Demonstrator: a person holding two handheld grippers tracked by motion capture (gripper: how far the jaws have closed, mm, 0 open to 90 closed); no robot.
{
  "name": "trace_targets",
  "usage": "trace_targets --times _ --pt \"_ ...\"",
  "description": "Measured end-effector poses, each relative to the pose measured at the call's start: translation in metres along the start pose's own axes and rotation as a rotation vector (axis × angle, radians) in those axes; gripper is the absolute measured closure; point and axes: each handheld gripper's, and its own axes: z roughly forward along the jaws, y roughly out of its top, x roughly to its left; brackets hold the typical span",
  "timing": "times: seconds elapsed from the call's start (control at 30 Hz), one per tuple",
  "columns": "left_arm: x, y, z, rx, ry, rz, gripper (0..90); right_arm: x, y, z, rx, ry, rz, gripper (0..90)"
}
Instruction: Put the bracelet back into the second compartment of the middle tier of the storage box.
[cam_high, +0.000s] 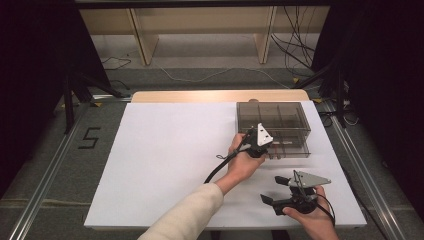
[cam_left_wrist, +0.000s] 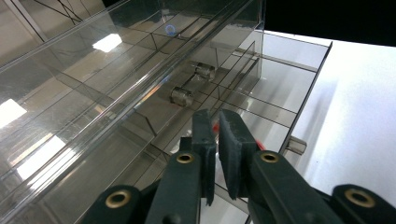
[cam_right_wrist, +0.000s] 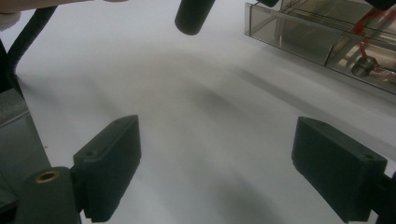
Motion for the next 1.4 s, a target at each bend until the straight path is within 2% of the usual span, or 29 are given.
trace_targets --times 0.4,0.67,0.77,0.83,0.87,0.9,0.97,1.03,1.1,1.3,1.4 --pt "0.0 0.003 -0.01 -0.008 -0.004 -0.002 79.8 0.0 0.0 0.0 -0.005 0.0 -0.007 16.5" --pt "0.002 0.003 -0.024 -0.013 -0.026 -0.025 71.8 0.0 0.0 0.0 -0.001 -0.002 0.001 16.5" --pt "0.004 0.001 -0.029 -0.021 -0.024 -0.042 65.2 0.0 0.0 0.0 -0.002 -0.003 -0.002 16.5" --pt "0.007 0.001 -0.032 -0.015 -0.047 -0.056 55.6 0.0 0.0 0.001 -0.004 -0.002 -0.001 16.5" --pt "0.007 0.001 -0.034 -0.013 -0.059 -0.064 47.3 0.0 0.0 0.001 -0.007 0.0 -0.001 16.5" --pt "0.008 0.001 -0.036 -0.007 -0.06 -0.049 47.3 0.0 0.0 0.001 -0.007 0.0 -0.001 16.5" --pt "0.008 0.001 -0.041 0.007 -0.032 -0.025 37.9 0.001 0.0 0.001 -0.005 -0.001 -0.003 16.5" --pt "0.007 0.0 -0.044 0.004 -0.016 -0.027 30.8 0.0 0.0 0.001 -0.004 -0.002 -0.004 16.5" --pt "0.008 -0.002 -0.048 0.005 -0.005 -0.029 27.1 0.001 0.0 0.001 -0.004 -0.001 -0.003 16.5" --pt "0.013 -0.006 -0.059 -0.016 -0.036 -0.077 21.8 0.001 0.0 0.001 -0.001 -0.005 -0.003 16.5" --pt "0.016 -0.006 -0.067 -0.026 -0.049 -0.086 18.8 0.001 0.0 0.001 -0.001 -0.005 -0.004 16.5"
